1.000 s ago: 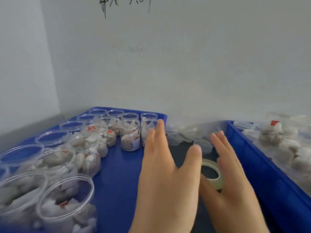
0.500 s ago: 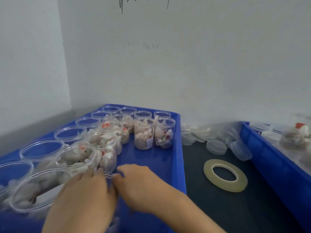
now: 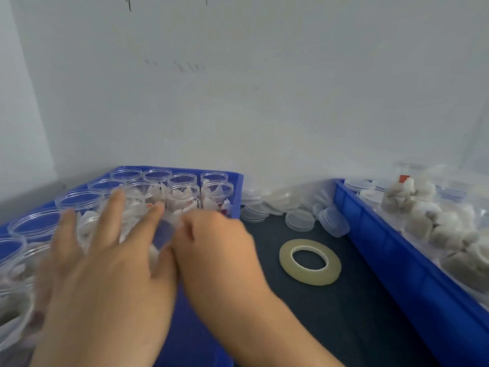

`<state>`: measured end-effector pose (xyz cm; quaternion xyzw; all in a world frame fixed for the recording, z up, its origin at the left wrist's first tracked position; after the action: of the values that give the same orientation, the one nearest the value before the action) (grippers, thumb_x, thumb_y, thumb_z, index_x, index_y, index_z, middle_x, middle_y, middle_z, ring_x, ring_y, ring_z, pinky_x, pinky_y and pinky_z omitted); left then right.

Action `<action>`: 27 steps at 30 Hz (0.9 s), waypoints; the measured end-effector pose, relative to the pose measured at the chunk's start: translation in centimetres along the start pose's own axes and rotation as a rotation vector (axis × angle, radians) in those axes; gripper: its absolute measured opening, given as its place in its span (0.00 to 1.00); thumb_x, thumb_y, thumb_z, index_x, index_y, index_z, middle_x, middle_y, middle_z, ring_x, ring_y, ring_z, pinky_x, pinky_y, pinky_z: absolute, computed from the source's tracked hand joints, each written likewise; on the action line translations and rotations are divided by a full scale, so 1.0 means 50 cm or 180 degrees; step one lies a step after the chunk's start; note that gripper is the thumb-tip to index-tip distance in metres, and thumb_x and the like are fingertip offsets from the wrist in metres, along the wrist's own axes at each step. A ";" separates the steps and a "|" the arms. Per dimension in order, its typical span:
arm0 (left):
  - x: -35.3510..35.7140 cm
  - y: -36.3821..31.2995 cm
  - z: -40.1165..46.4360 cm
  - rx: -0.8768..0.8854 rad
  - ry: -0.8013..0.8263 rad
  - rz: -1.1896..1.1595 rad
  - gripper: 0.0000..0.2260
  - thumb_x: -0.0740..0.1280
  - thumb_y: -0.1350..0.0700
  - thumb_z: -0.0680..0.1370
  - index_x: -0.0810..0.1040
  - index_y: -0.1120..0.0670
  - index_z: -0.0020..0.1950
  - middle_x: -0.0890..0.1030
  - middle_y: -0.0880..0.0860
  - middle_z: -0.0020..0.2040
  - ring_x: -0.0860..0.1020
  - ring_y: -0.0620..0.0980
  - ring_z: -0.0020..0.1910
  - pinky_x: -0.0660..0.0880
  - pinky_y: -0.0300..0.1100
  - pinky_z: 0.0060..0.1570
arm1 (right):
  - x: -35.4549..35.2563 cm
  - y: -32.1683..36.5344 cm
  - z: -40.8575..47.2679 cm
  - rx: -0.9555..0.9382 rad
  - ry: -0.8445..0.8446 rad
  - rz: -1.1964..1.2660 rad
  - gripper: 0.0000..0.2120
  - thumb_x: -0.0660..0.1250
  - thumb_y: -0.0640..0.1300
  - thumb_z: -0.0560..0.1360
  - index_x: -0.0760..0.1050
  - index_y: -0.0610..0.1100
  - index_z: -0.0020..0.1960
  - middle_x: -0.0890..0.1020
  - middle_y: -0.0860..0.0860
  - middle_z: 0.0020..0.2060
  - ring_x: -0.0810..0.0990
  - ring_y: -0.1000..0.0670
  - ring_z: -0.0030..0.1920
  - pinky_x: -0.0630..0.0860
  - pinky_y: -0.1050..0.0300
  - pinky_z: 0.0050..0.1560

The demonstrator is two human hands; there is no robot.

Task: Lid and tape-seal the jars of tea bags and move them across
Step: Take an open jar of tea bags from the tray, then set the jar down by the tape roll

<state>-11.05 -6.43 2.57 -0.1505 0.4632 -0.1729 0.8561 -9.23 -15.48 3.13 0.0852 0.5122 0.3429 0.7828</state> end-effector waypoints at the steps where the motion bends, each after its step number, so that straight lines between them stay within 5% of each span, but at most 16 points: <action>1: -0.006 -0.019 0.003 0.0010 -0.0037 0.0073 0.32 0.49 0.41 0.69 0.72 0.50 0.69 0.62 0.57 0.75 0.61 0.67 0.72 0.58 0.66 0.68 | -0.043 -0.005 -0.009 0.0027 -0.0267 0.0020 0.11 0.56 0.43 0.79 0.66 0.45 0.38 0.69 0.51 0.31 0.69 0.47 0.35 0.65 0.56 0.32; 4: -0.037 -0.125 0.009 0.0283 -0.0373 -0.0439 0.26 0.57 0.44 0.71 0.72 0.45 0.69 0.63 0.50 0.75 0.66 0.64 0.69 0.62 0.59 0.67 | -0.157 -0.052 -0.037 0.0408 -0.0858 0.0311 0.10 0.57 0.44 0.76 0.73 0.43 0.39 0.77 0.49 0.31 0.75 0.44 0.35 0.72 0.52 0.35; 10: 0.073 -0.265 0.000 0.0479 0.0195 -0.0902 0.28 0.49 0.41 0.73 0.61 0.37 0.73 0.52 0.42 0.77 0.65 0.52 0.71 0.63 0.45 0.64 | -0.279 -0.189 -0.107 0.1035 -0.1452 0.0128 0.10 0.61 0.47 0.74 0.80 0.48 0.42 0.82 0.53 0.32 0.80 0.53 0.35 0.77 0.55 0.38; 15: 0.221 -0.289 -0.039 0.0348 0.0691 -0.0696 0.23 0.52 0.43 0.79 0.57 0.38 0.75 0.50 0.43 0.78 0.58 0.53 0.72 0.62 0.44 0.65 | -0.248 -0.321 -0.159 0.1620 -0.1231 -0.0005 0.10 0.62 0.47 0.75 0.80 0.49 0.40 0.82 0.54 0.33 0.79 0.56 0.35 0.76 0.59 0.38; 22: 0.361 -0.290 -0.069 0.0327 0.1168 -0.0600 0.22 0.52 0.42 0.80 0.57 0.38 0.74 0.51 0.43 0.78 0.64 0.51 0.68 0.64 0.41 0.61 | -0.185 -0.441 -0.205 0.2137 -0.0863 -0.0003 0.11 0.61 0.48 0.76 0.79 0.47 0.39 0.81 0.53 0.33 0.79 0.53 0.36 0.77 0.54 0.39; 27: 0.410 -0.294 -0.066 0.0311 0.1323 -0.0586 0.21 0.52 0.43 0.80 0.58 0.38 0.74 0.52 0.44 0.78 0.63 0.51 0.69 0.64 0.41 0.63 | -0.167 -0.479 -0.207 0.2324 -0.0745 -0.0088 0.13 0.60 0.50 0.78 0.73 0.58 0.35 0.81 0.57 0.38 0.77 0.57 0.39 0.75 0.60 0.40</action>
<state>-5.66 -28.82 -8.21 -0.1116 0.6049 -0.2998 0.7292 -9.35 -40.94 -7.02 0.3901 0.5089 0.1153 0.7586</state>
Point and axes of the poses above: each hand's wrist, its own z-axis towards the middle knuckle, its own x-axis out of the palm, y = z × x, the point moved 10 cm from there along z, towards the middle knuckle
